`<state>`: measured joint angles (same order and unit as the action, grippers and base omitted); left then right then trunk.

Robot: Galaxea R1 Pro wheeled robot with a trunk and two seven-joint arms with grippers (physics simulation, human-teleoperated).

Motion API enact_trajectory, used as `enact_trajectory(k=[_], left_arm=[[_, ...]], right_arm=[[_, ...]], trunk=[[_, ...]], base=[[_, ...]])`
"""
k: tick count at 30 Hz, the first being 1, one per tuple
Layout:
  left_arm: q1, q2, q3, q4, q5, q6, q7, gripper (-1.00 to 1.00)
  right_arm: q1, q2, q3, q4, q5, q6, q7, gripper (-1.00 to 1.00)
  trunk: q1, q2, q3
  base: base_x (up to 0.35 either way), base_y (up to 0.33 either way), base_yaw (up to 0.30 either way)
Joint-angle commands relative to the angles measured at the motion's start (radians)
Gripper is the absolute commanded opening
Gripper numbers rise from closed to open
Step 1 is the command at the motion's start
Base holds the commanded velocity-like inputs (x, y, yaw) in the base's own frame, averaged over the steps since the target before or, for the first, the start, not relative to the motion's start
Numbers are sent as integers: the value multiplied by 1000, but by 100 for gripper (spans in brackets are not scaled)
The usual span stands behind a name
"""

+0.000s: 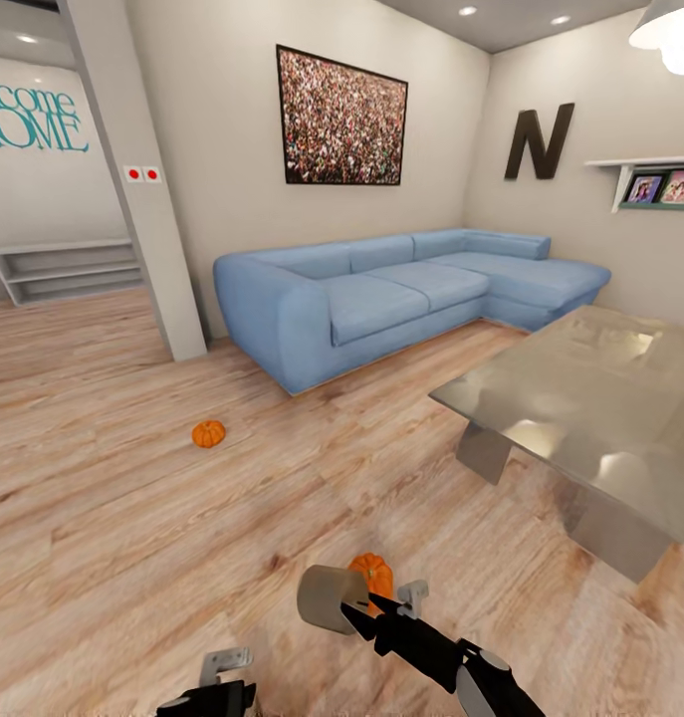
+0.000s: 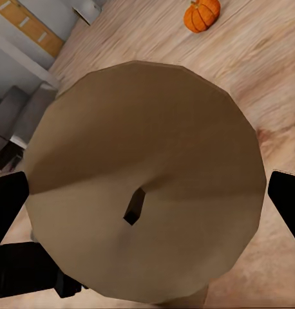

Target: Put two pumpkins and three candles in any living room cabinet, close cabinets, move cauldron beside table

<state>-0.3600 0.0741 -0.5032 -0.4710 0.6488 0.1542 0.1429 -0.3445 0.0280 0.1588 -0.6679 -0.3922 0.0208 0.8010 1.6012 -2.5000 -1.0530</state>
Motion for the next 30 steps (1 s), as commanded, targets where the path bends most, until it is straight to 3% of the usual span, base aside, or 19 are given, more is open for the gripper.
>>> enact_trajectory(k=[1,5,10,25,30], left_arm=[[0,1,-10,-3,9,2,9,100],[0,1,-12,-3,9,1,9,100],[0,1,-12,-3,9,1,9,100],[0,1,-12,-3,9,1,9,100],[0,1,-12,-3,9,1,9,100]], right_arm=[[-1,0,2,0,-10,2,2,-100],[-1,0,2,1,-9,2,-1,-100],[-1,0,2,1,-8,1,-2,-100],[-1,0,2,1,-7,1,-4,-100],[-1,0,2,1,-7,2,-5,-100]], trunk=[[0,-1,-5],[2,-2,-20],[2,-2,-20],[9,-5,-78],[9,-5,-82]], base=[[0,0,0],[0,0,0],[0,0,0],[0,0,0],[0,0,0]])
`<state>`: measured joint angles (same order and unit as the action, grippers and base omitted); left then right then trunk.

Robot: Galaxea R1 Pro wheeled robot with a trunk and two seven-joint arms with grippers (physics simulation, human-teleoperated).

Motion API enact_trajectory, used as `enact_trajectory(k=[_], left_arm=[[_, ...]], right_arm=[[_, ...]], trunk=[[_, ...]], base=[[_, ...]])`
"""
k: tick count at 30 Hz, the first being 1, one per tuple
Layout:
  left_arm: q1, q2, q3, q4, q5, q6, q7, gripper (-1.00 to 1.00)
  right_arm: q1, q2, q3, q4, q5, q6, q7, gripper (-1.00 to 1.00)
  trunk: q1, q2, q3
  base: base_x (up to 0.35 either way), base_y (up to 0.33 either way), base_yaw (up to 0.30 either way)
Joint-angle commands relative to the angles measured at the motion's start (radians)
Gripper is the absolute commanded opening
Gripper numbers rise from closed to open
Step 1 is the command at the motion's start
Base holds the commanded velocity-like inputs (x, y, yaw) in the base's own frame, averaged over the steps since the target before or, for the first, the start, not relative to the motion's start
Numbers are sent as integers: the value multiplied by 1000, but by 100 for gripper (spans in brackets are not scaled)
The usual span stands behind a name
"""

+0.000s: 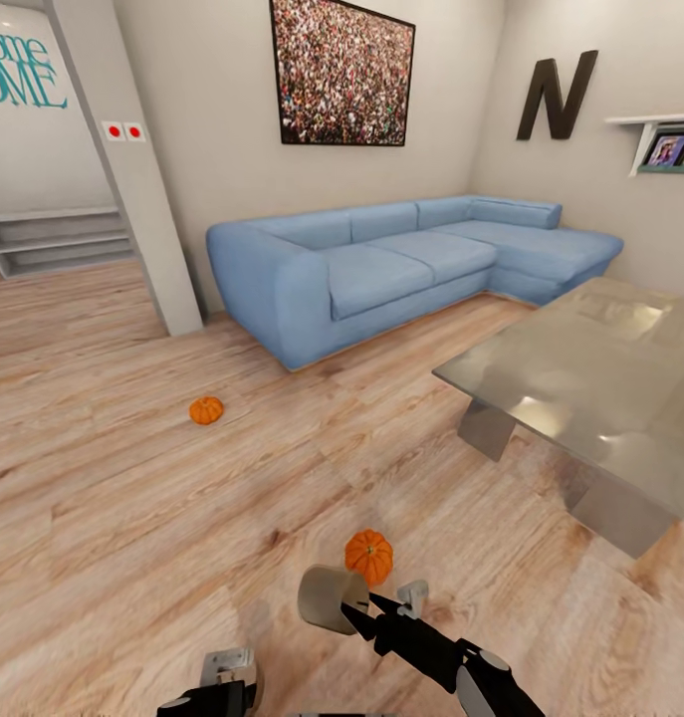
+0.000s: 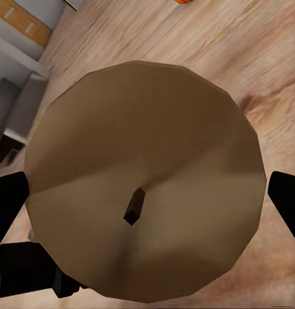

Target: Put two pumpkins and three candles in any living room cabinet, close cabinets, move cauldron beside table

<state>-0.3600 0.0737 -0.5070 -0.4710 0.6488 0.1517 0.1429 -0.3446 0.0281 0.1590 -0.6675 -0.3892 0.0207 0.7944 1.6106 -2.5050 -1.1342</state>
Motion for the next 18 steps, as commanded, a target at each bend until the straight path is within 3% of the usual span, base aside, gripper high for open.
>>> enact_trajectory(k=[1,14,18], left_arm=[[0,1,-8,-3,9,3,9,100],[0,1,-9,-3,9,3,9,100],[0,1,-9,-3,10,3,9,100]], right_arm=[[-1,0,2,0,-10,2,2,-100],[-1,-1,2,0,-10,2,2,-100],[-1,0,2,0,-9,2,2,-100]], trunk=[[0,-1,-5],[1,-1,-13],[1,-1,-13]], base=[[0,0,0],[2,0,0],[158,0,0]])
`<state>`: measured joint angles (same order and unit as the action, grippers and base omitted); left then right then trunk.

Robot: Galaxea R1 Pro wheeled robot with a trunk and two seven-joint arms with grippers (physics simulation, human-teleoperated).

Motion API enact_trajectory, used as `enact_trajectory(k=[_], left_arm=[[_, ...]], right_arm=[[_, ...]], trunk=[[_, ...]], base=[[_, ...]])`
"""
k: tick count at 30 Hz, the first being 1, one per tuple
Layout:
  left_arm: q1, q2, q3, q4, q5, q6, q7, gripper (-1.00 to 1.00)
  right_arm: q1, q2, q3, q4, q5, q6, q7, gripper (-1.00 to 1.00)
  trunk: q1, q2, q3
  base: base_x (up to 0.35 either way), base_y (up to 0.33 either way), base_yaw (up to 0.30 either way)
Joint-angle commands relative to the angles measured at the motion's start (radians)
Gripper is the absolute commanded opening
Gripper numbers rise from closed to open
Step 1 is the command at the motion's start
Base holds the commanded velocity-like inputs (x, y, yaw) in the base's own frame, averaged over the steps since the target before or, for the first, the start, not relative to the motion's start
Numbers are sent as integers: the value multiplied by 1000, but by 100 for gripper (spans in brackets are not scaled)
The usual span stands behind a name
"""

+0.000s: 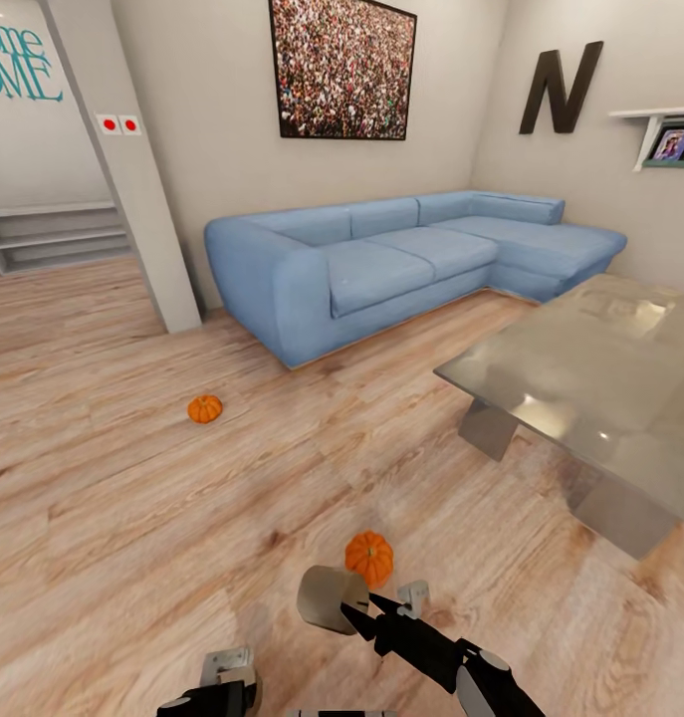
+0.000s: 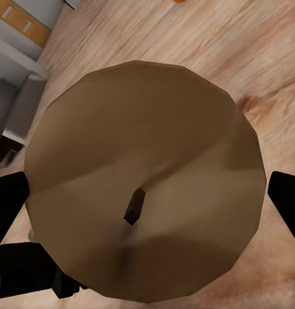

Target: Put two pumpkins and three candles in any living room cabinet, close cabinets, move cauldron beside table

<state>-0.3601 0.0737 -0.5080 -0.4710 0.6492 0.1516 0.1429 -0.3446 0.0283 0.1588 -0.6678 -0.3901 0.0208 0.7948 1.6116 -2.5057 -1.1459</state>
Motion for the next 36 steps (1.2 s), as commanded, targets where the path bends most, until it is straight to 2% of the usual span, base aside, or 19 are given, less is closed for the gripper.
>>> enact_trajectory(k=[1,21,36], left_arm=[[0,1,-8,-3,9,3,9,100],[0,1,-9,-3,11,2,9,100],[0,1,-10,-3,12,2,9,100]], right_arm=[[-1,0,2,0,-8,2,1,-100],[-1,0,2,2,-7,2,0,-100],[-1,0,2,2,-7,2,0,-100]], trunk=[[0,0,-1],[0,0,-1],[0,0,-1]], base=[[88,0,0],[34,0,0],[38,61,0]])
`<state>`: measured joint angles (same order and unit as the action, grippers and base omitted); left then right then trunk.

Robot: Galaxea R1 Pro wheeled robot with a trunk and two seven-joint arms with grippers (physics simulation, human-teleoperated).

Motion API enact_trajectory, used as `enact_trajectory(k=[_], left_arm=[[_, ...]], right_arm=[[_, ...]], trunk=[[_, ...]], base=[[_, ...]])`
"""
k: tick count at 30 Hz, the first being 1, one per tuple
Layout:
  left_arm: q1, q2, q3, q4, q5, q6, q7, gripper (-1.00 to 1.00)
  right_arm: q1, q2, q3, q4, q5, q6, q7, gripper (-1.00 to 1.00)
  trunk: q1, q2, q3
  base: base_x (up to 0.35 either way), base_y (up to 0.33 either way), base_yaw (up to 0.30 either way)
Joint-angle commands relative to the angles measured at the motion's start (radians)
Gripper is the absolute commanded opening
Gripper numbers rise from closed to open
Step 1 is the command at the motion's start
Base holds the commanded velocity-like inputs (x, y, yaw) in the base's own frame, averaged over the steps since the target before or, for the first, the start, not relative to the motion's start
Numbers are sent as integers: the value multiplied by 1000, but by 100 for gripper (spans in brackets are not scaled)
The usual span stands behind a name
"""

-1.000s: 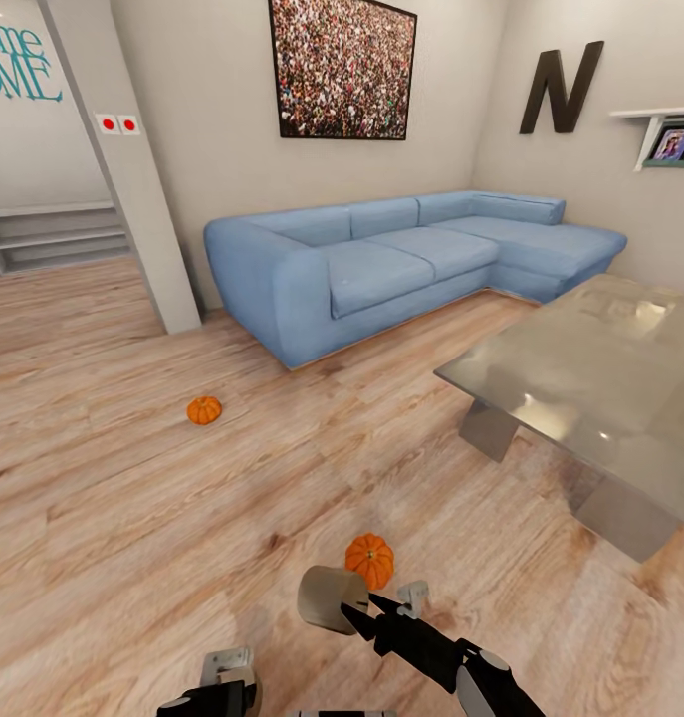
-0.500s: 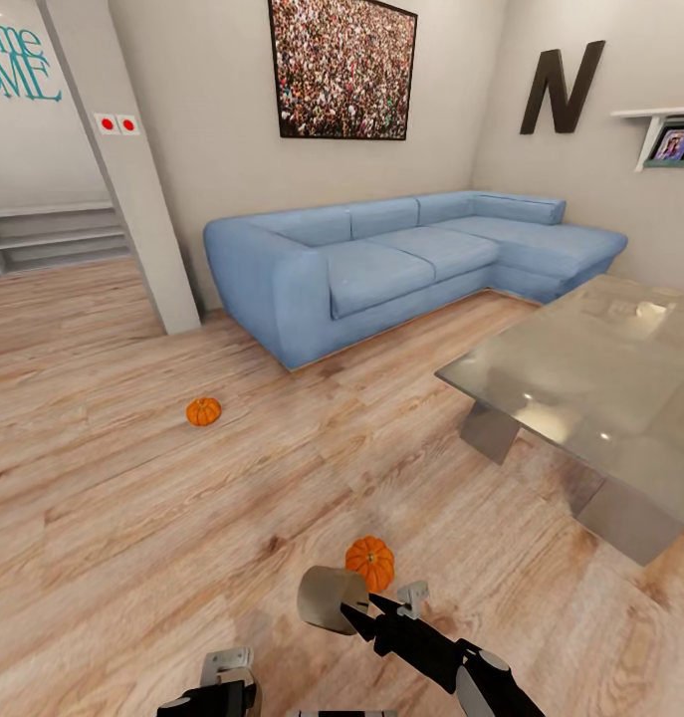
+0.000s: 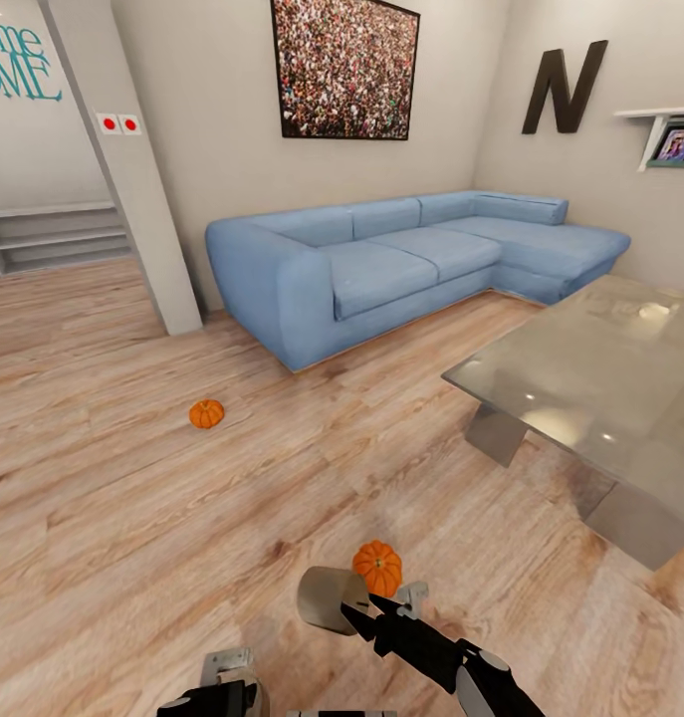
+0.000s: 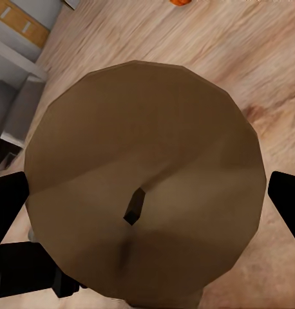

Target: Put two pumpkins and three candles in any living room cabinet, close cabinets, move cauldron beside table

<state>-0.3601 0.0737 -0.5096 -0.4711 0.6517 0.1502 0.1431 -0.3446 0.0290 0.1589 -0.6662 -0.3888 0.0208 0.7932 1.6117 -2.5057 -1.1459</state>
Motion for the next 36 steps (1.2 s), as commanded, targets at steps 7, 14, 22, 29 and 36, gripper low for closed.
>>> enact_trajectory(k=[7,14,22,29,36], left_arm=[[0,1,-7,-3,7,3,9,100],[0,1,-6,-3,5,3,9,100],[0,1,-4,-3,4,2,9,100],[0,0,-4,-3,3,1,9,100],[0,-8,-6,-3,3,0,9,100]], right_arm=[[-1,0,2,0,-8,2,1,-100],[-1,-1,2,0,-8,2,1,-100],[-1,0,2,0,-8,2,1,-100],[-1,-1,2,0,-8,2,1,-100],[-1,-1,2,0,-8,2,1,-100]], trunk=[[0,0,-1],[0,0,-1],[2,-1,-16],[4,-2,-32],[5,-3,-43]], base=[[22,14,0],[1,0,0],[0,0,0],[0,0,0],[0,0,0]])
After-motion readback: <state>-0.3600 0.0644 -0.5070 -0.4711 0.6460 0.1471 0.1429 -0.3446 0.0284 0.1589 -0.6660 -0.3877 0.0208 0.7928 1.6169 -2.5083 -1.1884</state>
